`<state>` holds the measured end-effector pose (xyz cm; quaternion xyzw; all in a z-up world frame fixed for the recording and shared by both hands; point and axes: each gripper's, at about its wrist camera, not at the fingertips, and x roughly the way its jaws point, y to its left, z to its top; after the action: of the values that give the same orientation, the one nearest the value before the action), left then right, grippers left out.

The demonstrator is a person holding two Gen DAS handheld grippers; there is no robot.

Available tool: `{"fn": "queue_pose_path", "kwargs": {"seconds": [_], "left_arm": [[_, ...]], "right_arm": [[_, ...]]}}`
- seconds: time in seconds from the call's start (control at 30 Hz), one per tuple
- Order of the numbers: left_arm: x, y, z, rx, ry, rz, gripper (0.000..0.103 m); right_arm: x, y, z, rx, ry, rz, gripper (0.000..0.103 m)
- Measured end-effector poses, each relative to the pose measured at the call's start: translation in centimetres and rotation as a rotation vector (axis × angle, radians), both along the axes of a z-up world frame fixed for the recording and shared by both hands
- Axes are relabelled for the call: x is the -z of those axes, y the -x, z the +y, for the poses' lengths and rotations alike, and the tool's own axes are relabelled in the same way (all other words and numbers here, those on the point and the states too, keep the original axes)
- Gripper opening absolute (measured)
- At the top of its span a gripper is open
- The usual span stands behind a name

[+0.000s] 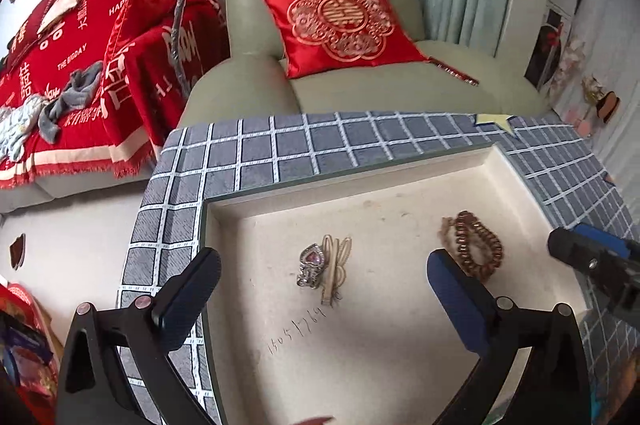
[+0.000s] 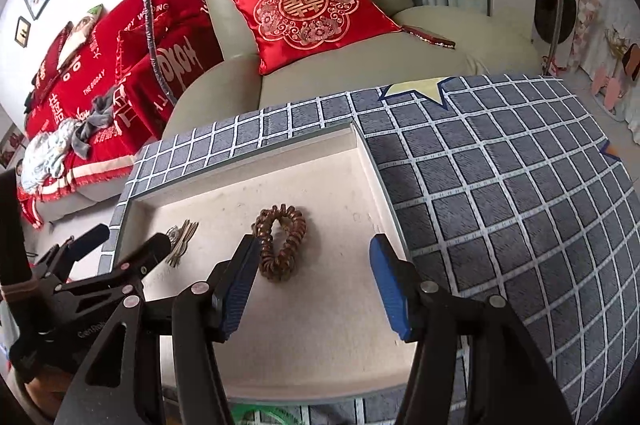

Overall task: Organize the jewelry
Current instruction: 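Withdraw both open tools from the tray back over the table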

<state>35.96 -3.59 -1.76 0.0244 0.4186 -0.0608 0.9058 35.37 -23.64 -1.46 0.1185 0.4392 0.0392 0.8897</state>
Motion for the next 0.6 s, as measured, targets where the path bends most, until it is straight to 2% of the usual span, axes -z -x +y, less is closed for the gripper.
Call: {"fn": "queue_pose_path", "kwargs": {"seconds": [0.03,0.07,0.2,0.3,0.5,0.6], "left_arm": [[-0.2,0.3,0.0,0.004,0.003,-0.003,0.103],[-0.5,0.6,0.0,0.008,0.008,-0.007,0.103],[-1.1,2.3,0.3,0.019,0.039,-0.003,0.103],[-1.4,3.9,0.8,0.025,0.055,-0.001,0.103],[-2.4,7.6,1.7,0.042,0.073,-0.007,0.103],[-2.8,9.8,2.0,0.062,0.044,-0.016,0.103]], "right_arm": [[-0.1,0.3,0.0,-0.001,-0.007,-0.003,0.076],[-0.3,0.8,-0.1,-0.002,-0.021,-0.011,0.082],[-1.1,2.7,0.0,-0.013,-0.050,-0.032,0.086],[-1.7,4.2,-0.1,-0.021,-0.076,-0.052,0.103],[-3.3,7.4,0.0,-0.028,-0.087,-0.115,0.103],[-4.0,9.1,0.2,-0.038,-0.080,-0.117,0.103]]}}
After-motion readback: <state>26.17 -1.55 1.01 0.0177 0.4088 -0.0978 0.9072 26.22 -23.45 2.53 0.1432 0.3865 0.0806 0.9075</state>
